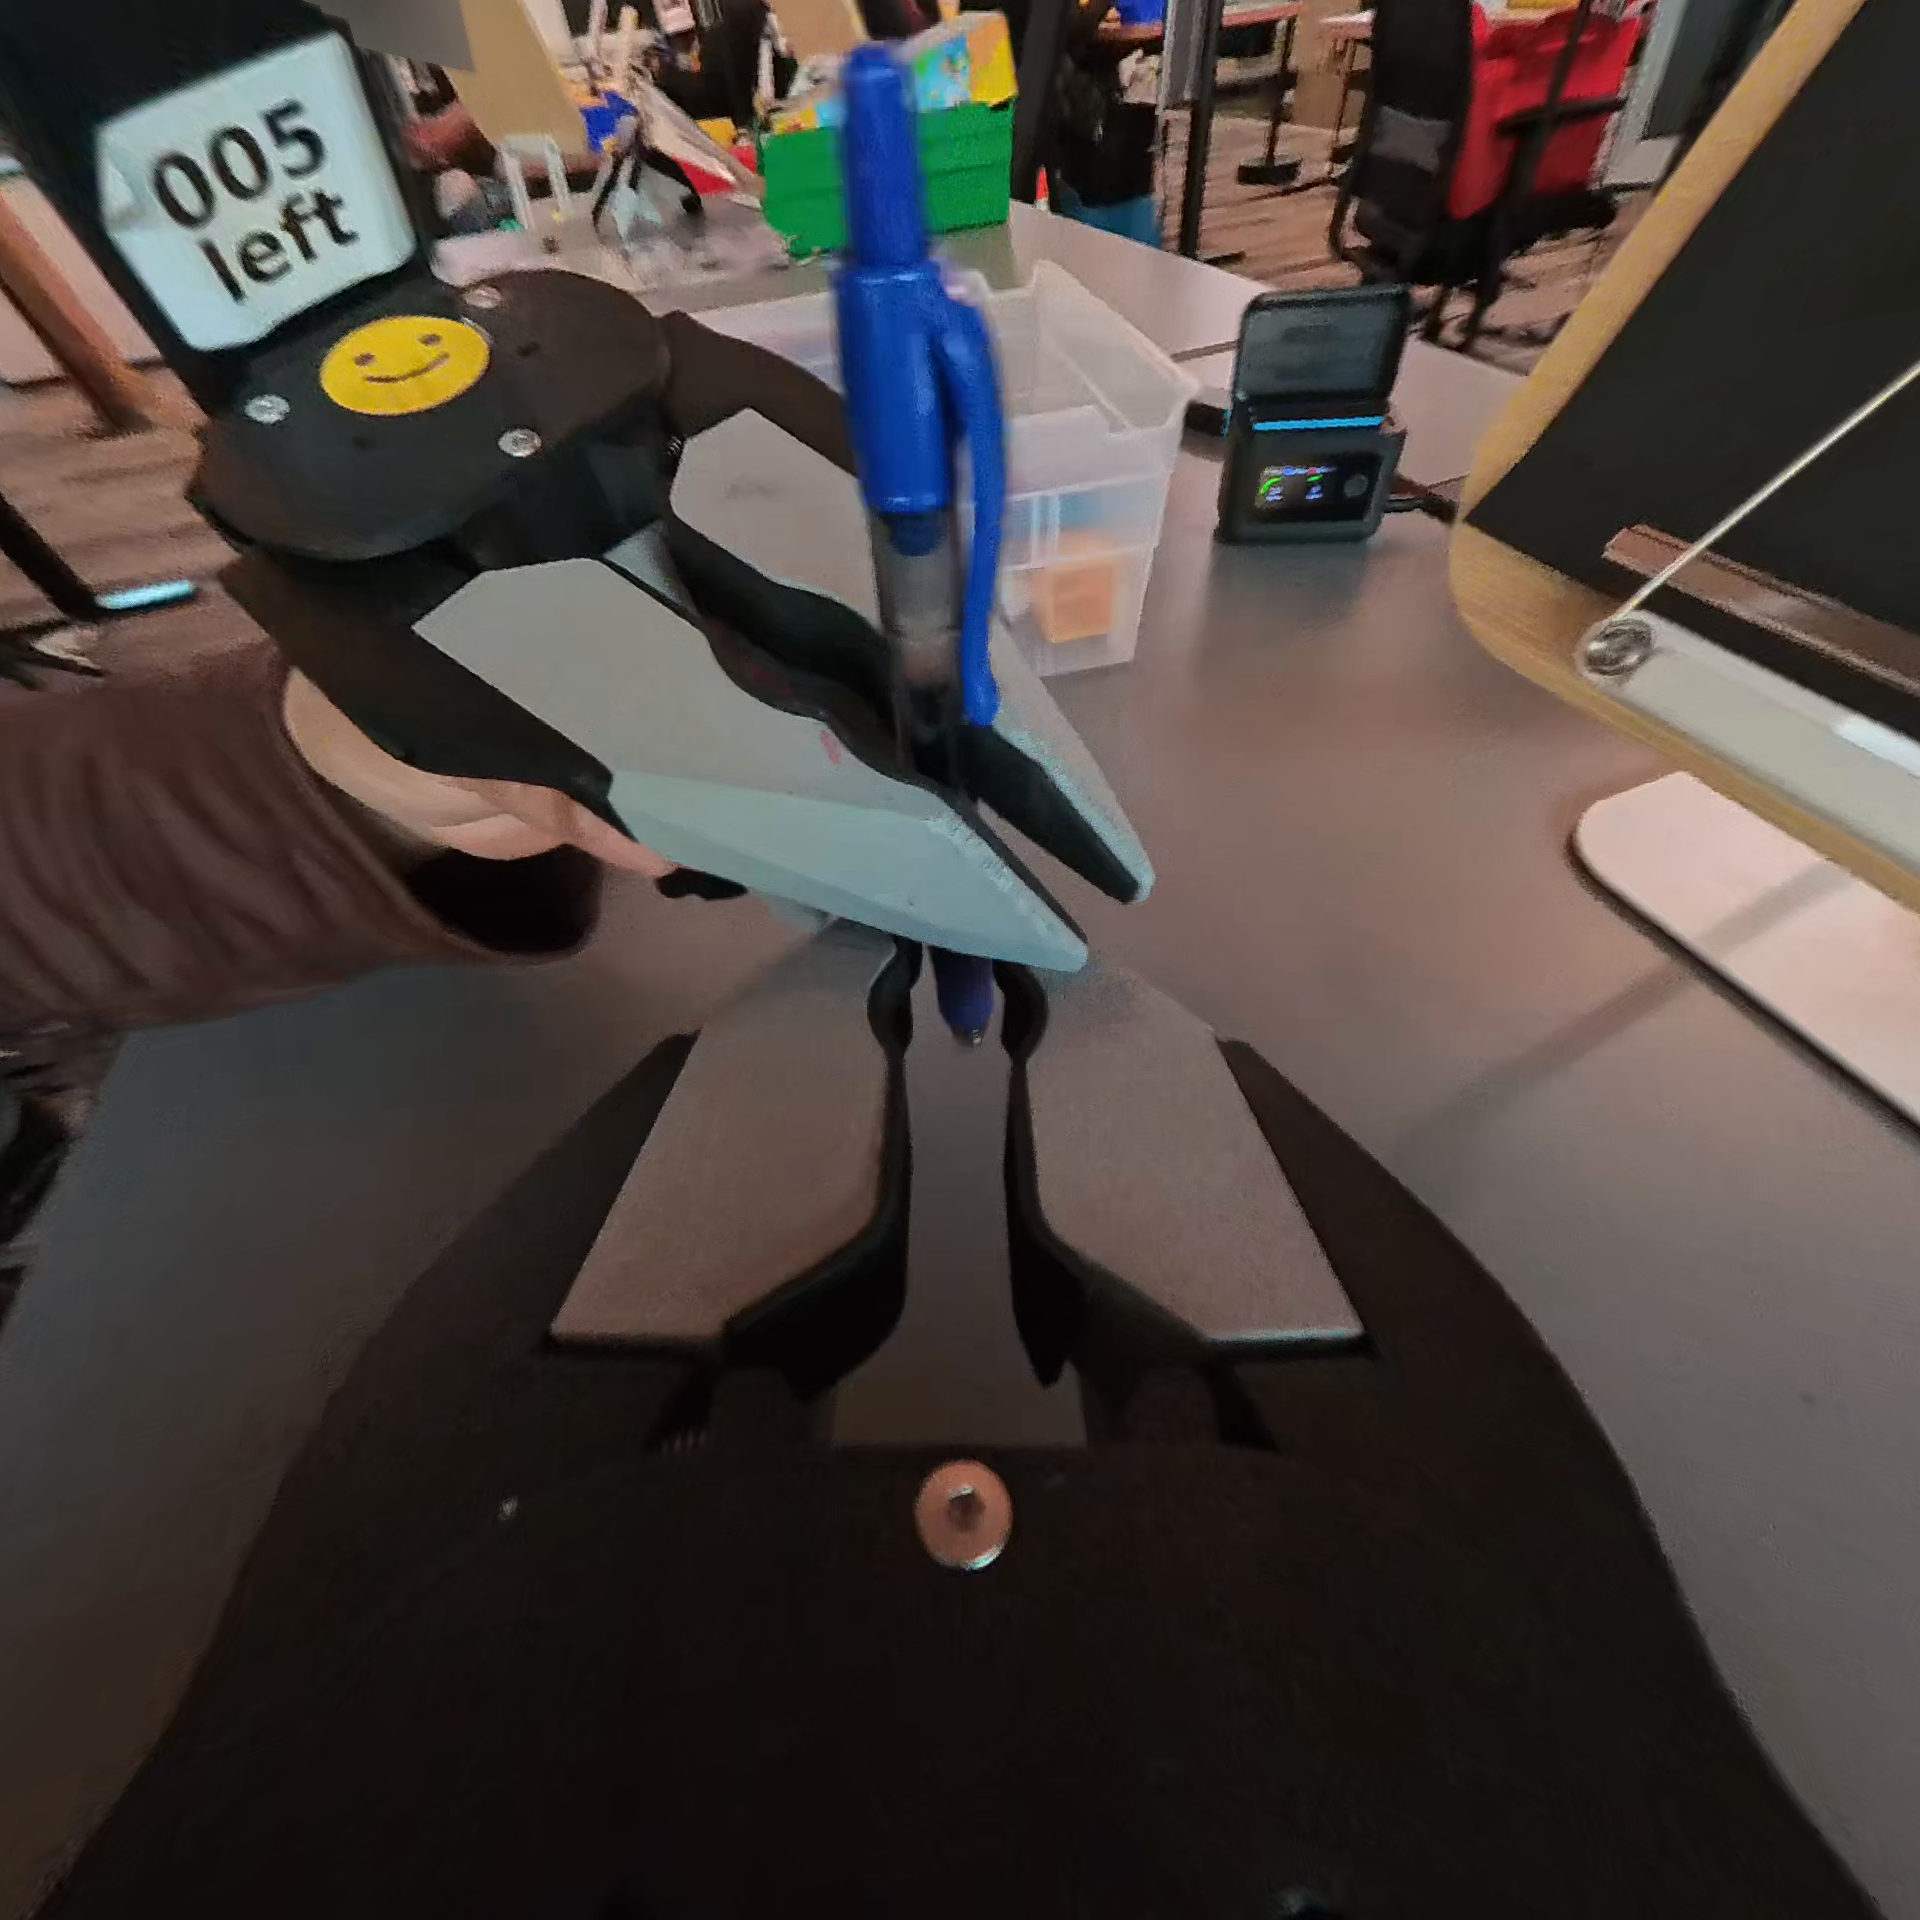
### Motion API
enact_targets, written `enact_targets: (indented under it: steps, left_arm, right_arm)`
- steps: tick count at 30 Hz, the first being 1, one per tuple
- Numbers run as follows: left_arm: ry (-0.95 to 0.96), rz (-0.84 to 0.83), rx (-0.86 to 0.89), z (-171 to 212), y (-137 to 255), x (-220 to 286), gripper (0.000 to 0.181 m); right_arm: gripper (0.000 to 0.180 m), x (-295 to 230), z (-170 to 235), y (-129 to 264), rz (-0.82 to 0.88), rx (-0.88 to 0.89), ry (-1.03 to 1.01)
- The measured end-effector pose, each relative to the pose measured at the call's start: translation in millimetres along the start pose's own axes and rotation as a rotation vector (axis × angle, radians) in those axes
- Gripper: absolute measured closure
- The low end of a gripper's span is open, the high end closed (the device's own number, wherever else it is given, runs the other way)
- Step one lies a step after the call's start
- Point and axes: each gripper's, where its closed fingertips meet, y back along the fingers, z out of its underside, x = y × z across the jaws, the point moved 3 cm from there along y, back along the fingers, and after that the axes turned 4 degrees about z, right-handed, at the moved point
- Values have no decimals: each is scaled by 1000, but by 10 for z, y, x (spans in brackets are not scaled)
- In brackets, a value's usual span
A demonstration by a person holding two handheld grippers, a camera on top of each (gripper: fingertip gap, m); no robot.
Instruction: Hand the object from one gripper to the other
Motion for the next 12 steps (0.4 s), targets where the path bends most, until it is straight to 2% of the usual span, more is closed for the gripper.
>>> enact_targets:
  steps: [5,7,9,12]
  left_arm:
    - [-130,-173,-24,61,109,-202,177]
    - [-138,-200,-37,103,100,-240,177]
    - [-161,-233,-77,169,82,-279,177]
    - [-293,-309,-163,278,48,-328,177]
  right_arm:
    - [162,83,91,20,51,-45,38]
    - [158,110,59,56,50,-6,14]
    - [147,121,-27,114,50,62,-6]
    - [137,93,-190,228,27,184,-58]
